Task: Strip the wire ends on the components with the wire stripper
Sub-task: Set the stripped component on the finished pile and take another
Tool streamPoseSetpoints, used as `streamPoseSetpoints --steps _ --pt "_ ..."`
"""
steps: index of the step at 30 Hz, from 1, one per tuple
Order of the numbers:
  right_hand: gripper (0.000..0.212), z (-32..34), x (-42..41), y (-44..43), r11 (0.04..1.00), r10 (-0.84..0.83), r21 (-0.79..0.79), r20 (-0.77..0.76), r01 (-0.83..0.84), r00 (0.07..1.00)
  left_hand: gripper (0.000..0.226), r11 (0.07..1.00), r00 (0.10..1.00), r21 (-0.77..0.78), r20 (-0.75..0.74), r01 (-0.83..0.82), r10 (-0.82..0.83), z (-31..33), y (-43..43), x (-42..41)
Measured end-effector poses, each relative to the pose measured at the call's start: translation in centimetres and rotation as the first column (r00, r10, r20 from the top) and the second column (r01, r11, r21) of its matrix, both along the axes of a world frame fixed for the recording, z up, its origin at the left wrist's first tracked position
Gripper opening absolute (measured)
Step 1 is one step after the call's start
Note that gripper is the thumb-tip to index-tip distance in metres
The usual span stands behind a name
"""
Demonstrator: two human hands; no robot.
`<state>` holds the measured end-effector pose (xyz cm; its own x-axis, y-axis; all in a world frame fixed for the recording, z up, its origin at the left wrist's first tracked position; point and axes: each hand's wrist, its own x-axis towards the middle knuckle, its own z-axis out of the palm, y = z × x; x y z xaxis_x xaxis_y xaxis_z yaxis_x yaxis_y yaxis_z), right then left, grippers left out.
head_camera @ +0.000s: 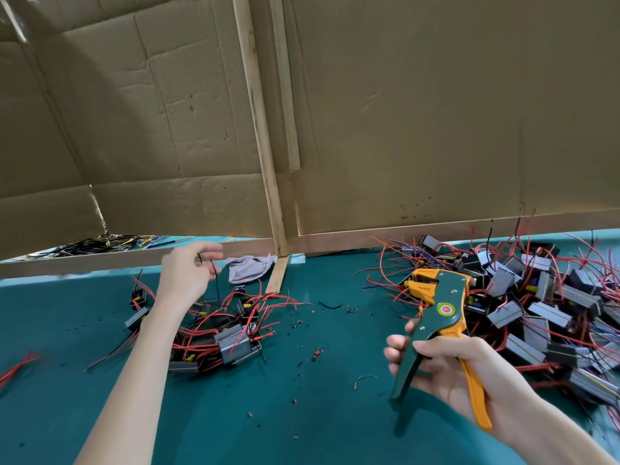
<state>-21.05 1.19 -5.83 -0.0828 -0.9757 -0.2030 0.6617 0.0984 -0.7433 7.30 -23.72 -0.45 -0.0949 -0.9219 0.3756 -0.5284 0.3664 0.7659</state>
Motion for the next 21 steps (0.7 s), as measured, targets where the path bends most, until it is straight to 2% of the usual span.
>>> streamPoseSetpoints --steps 2,4,7,8,10,11,13,15,19,21 --pt "0.042 0.1 0.1 0.0 1.0 -0.005 0.001 0.002 0.005 1.0 0.044 0.992 1.0 -0.123 -0.01 -0.011 0.01 0.6 0.6 -0.2" --pt "0.041 0.1 0.1 0.0 1.0 -0.011 0.002 0.001 0.011 1.0 0.056 0.969 0.999 -0.248 -0.045 0.009 -0.021 1.5 1.7 -0.7" --pt "0.038 0.2 0.1 0.1 1.0 -0.013 -0.004 0.003 0.013 1.0 0.075 0.922 0.962 -0.375 -0.203 0.096 -0.182 3.6 4.1 -2.4" --pt "0.037 0.3 0.1 0.2 1.0 -0.013 -0.006 0.001 0.013 1.0 0.076 0.914 0.919 -0.38 -0.29 0.145 -0.266 4.1 4.9 -3.2" --pt "0.036 0.4 0.2 0.2 1.0 -0.013 -0.007 -0.001 0.013 1.0 0.07 0.903 0.778 -0.334 -0.478 0.269 -0.409 4.6 6.5 -5.2" --pt "0.036 0.4 0.2 0.3 1.0 -0.013 -0.007 -0.003 0.013 1.0 0.062 0.898 0.712 -0.285 -0.548 0.335 -0.439 4.6 7.3 -6.4" --pt "0.037 0.4 0.2 0.3 1.0 -0.012 -0.008 -0.006 0.012 1.0 0.039 0.864 0.641 -0.184 -0.603 0.468 -0.475 3.8 8.6 -8.5" --pt "0.036 0.5 0.3 0.3 1.0 -0.015 -0.008 -0.009 0.015 1.0 0.024 0.82 0.637 -0.112 -0.573 0.561 -0.515 2.3 9.4 -10.2" --pt "0.035 0.7 0.3 0.3 1.0 -0.02 -0.007 -0.015 0.02 1.0 0.026 0.801 0.752 -0.077 -0.299 0.594 -0.587 -1.0 9.8 -12.2" --pt "0.036 0.7 0.3 0.3 1.0 -0.017 -0.004 -0.013 0.017 1.0 0.028 0.804 0.777 -0.053 -0.226 0.593 -0.588 -2.5 9.8 -12.6"
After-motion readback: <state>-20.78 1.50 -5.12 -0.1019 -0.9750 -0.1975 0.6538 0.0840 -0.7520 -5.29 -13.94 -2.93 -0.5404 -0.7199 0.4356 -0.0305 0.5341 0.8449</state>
